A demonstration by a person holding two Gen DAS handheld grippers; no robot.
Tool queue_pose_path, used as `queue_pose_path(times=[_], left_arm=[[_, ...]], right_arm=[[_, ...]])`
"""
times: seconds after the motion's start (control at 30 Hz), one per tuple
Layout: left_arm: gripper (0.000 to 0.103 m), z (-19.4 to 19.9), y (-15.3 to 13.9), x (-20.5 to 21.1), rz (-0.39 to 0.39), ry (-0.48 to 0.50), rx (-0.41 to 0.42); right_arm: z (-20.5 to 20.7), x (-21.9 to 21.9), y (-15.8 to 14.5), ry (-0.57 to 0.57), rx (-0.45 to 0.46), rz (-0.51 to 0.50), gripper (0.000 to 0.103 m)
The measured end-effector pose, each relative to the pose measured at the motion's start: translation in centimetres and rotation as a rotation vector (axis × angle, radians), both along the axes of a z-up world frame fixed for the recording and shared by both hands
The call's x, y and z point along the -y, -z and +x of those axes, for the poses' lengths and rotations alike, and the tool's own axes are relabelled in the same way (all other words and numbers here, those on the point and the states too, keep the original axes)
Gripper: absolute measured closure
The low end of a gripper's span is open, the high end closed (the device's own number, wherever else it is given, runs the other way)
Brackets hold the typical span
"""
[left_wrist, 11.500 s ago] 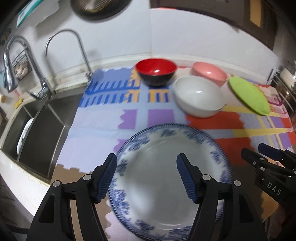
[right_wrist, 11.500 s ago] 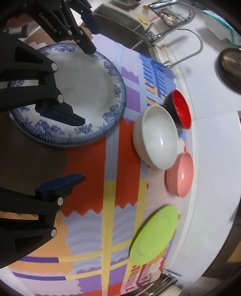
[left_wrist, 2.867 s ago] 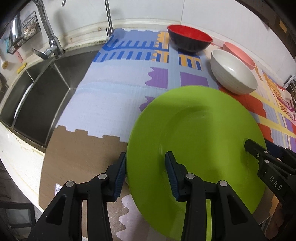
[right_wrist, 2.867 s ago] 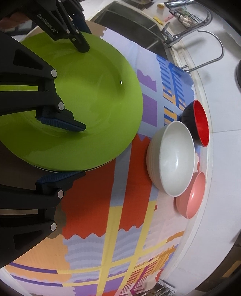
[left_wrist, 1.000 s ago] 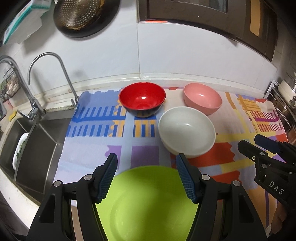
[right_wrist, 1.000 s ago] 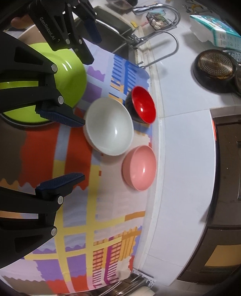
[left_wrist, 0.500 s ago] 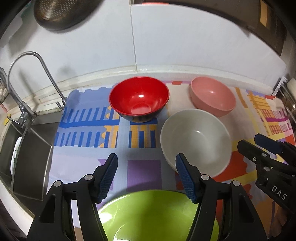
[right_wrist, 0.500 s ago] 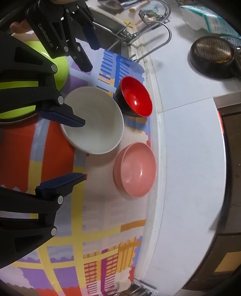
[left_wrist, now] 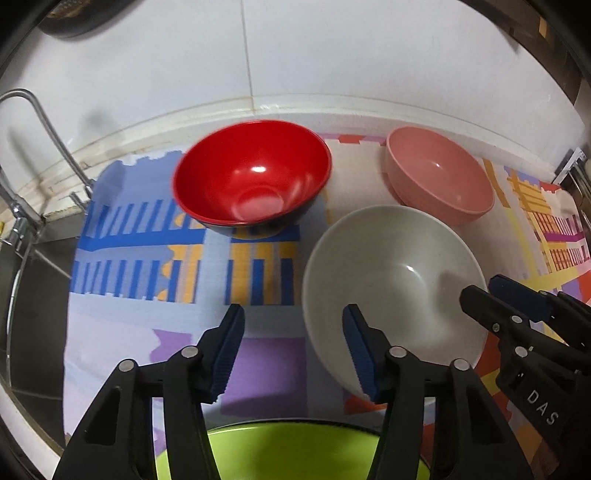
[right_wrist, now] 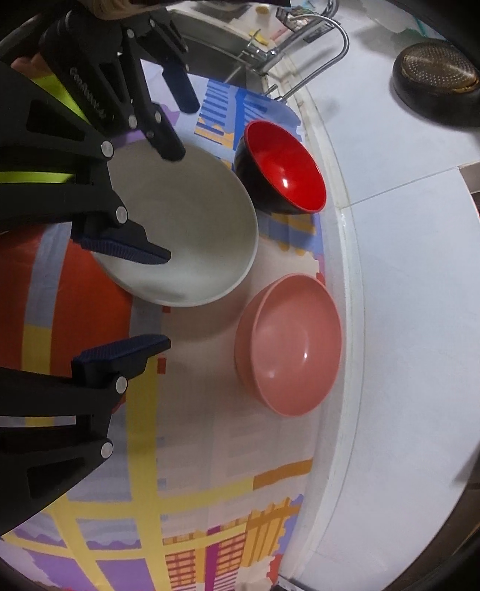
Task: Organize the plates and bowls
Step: 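Close both tools on the white bowl rim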
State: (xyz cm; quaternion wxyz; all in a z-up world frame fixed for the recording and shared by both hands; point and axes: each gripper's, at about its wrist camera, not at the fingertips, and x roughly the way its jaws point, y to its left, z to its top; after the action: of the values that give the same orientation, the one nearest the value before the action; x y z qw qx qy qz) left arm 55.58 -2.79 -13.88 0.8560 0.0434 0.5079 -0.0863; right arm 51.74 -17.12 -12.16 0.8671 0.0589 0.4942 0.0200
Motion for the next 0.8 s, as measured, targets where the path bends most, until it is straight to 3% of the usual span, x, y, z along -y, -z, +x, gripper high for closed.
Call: queue_pose_path(times=[0.07, 0.33, 0.43, 0.8], left_arm=[[0.053, 0.3, 0.4, 0.3, -0.008, 0.004, -0.014], [0.080, 1.2, 1.6, 0.9, -0.009, 0.015, -0.060], [0.086, 1.2, 1.6, 1.3, 0.006, 0.031, -0.057], [0.087, -0.2, 0.3, 1.6, -0.013, 0.025, -0.037]], right_arm=[[0.2, -0.1, 0.3, -0.005, -0.005, 0.004, 0.068], [1.0, -0.1, 1.3, 0.005, -0.043, 0.032, 0.087], [1.1, -0.1, 1.6, 0.009, -0.047, 0.033, 0.091], [0.8, 0.1, 1.3, 0.033, -0.051, 0.052, 0.092]])
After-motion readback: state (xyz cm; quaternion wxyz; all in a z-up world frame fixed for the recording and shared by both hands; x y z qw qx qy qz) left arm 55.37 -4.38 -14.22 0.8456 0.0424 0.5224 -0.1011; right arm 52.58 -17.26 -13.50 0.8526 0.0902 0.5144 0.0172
